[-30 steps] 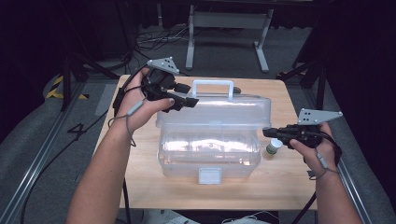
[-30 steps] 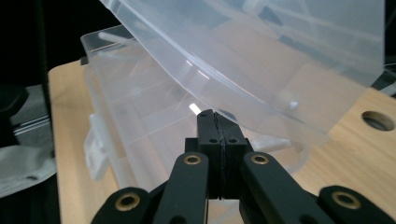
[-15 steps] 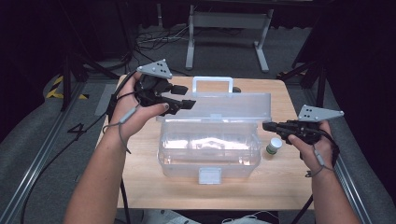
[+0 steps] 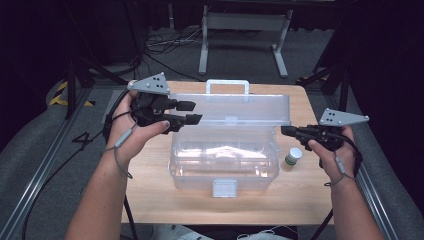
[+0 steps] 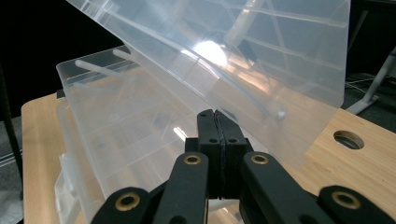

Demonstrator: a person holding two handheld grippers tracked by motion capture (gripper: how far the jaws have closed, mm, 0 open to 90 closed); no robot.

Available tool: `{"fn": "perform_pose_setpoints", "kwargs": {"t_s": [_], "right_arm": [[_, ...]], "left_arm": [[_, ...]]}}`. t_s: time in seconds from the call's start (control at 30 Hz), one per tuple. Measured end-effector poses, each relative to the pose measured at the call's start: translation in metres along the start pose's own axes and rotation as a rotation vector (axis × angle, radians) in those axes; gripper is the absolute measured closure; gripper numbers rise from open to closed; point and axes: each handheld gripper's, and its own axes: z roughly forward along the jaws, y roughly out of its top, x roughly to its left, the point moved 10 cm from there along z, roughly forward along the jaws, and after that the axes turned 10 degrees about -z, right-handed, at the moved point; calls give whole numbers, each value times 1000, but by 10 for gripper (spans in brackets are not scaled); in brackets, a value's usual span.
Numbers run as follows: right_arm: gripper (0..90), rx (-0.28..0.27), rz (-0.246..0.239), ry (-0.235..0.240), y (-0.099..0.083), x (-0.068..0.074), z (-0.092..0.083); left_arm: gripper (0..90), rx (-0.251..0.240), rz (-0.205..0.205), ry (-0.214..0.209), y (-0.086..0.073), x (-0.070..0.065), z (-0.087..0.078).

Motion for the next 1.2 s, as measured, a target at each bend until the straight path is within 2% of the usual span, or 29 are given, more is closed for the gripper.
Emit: {"fn": "perform_pose_setpoints", "kwargs": {"t_s": [0.17, 0.3, 0.53, 0.63, 0.77, 0.9, 1.0, 1.13, 1.2], "right_arm": [[900, -18, 18, -15, 3, -3, 1], [900, -26, 36, -24, 5, -6, 2], [900, -38, 51, -41, 7, -8, 4], [900, -37, 53, -48, 8, -8, 4], [900, -34, 51, -57, 8, -9, 4], [900, -34, 51, -57, 8, -8, 4], [900, -33, 48, -60, 8, -8, 4], [900, -33, 49, -61, 8, -8, 4], [900, -32, 48, -61, 8, -8, 4]], "left_arm": [[593, 9, -10, 0, -12, 0, 2], [616, 16, -30, -35, -23, -1, 6], [633, 12, -47, -32, -34, 3, 10], [646, 9, -50, 5, -39, 8, 12], [690, -4, -59, 28, -45, 12, 17], [751, -24, -95, 47, -51, 21, 21], [810, -49, -116, 68, -54, 28, 23], [849, -89, -121, 109, -57, 36, 24], [855, -110, -138, 134, -59, 42, 25]]}}
